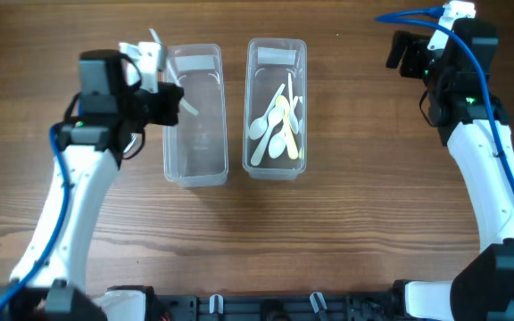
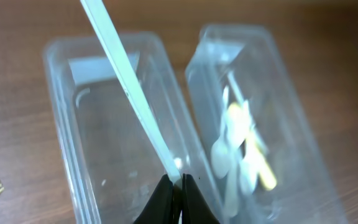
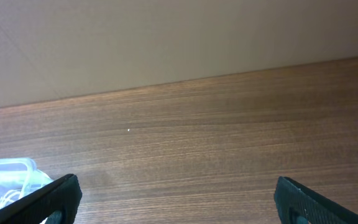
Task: Pack container
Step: 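Lower the white fork into the left container and open the left gripper, then move the left gripper back to the forks and grasp the light-blue fork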
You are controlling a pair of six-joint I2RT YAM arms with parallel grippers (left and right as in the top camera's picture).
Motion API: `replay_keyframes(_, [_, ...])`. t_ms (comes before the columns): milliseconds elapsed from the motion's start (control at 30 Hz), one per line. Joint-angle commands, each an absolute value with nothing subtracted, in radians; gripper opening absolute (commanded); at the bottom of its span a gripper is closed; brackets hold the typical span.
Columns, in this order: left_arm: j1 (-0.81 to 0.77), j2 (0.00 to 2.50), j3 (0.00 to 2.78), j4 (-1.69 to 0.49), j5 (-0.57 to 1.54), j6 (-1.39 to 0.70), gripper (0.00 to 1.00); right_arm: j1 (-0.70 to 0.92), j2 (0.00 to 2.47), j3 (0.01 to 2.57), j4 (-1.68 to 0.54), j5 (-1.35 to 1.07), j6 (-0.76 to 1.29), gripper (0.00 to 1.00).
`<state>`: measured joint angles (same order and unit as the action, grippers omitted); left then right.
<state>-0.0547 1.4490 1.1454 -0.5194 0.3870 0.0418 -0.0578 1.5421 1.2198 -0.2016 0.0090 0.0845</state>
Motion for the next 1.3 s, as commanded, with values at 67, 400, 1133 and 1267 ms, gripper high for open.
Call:
replay_keyframes(67, [-0.11, 1.585, 1.159, -0.566, 0.255, 0.131, 0.08, -0.059, 1.531, 1.224, -0.199, 0.026, 0.079, 1.0])
replay_keyframes(400, [-0.107, 1.562, 1.187, -0.536, 0.186, 0.108, 1.0, -0.059, 1.531, 1.224, -0.199, 0.026, 0.079, 1.0])
replay_keyframes(1133, [0.201, 1.389, 1.272, -0.895, -0.148, -0.745, 1.0, -0.059, 1.531, 1.224, -0.2, 0.026, 0.078, 1.0])
replay_keyframes(1267, [0.201, 1.403, 1.269, -1.042, -0.182, -1.253, 0.99, -0.059, 1.531, 1.224, -0.199, 0.026, 0.079, 1.0])
